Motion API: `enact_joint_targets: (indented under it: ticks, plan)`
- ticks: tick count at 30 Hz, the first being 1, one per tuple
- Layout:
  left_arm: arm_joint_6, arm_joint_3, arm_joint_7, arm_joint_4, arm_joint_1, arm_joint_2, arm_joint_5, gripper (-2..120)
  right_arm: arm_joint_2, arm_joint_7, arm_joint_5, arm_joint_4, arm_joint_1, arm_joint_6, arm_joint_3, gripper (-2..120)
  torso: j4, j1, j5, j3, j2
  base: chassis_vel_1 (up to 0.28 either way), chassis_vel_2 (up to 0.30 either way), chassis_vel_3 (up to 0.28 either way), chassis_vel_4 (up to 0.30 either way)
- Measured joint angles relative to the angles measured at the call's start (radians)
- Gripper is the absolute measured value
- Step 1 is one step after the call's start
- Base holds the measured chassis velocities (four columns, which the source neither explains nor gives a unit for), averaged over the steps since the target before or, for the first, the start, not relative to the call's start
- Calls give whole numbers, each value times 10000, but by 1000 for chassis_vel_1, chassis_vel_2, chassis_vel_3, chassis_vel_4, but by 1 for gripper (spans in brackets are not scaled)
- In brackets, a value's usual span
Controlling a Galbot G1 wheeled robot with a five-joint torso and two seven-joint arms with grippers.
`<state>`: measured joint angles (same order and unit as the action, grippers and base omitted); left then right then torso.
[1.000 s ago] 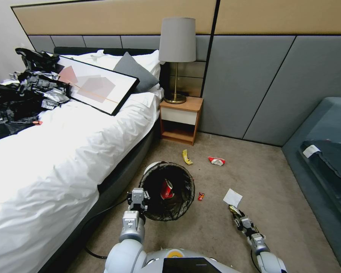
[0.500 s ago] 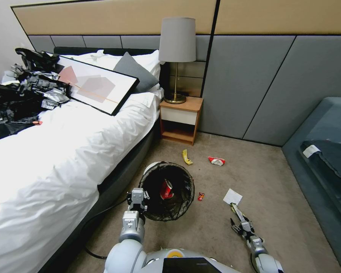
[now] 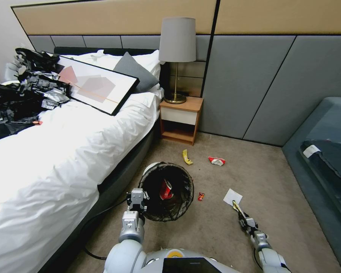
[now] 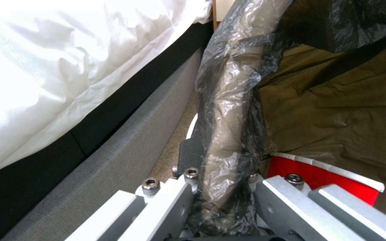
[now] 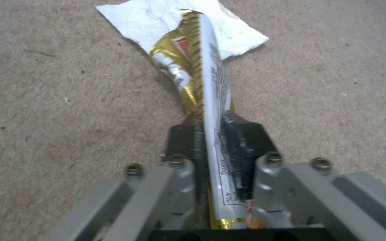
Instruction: Pick up the trash bin, then pick up the garbage from the floor and place it into the trash bin.
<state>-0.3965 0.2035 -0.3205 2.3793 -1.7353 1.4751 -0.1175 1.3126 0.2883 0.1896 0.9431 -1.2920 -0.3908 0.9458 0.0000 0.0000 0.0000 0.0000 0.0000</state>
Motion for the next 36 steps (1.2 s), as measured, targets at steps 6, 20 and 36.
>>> enact_joint_targets:
  ticks: [6, 20, 36]
  plan:
    - [0, -21, 0, -19, 12, -2, 3, 0, 9, -26, -1, 92, -54, -33, 15, 0, 1, 0, 0, 0, 0, 0, 0, 0, 0]
    - [0, -31, 5, -67, 15, 1, 3, 0, 406, -611, -1131, 2421, -659, -149, -400, 0, 2, 0, -4, 0, 0, 0, 0, 0, 0]
    - [0, -230, 42, -284, 48, -93, 26, 0, 1036, 103, -3379, 9828, -2060, -223, -2050, 0, 0, -1, -6, -1, 0, 0, 0, 0, 0]
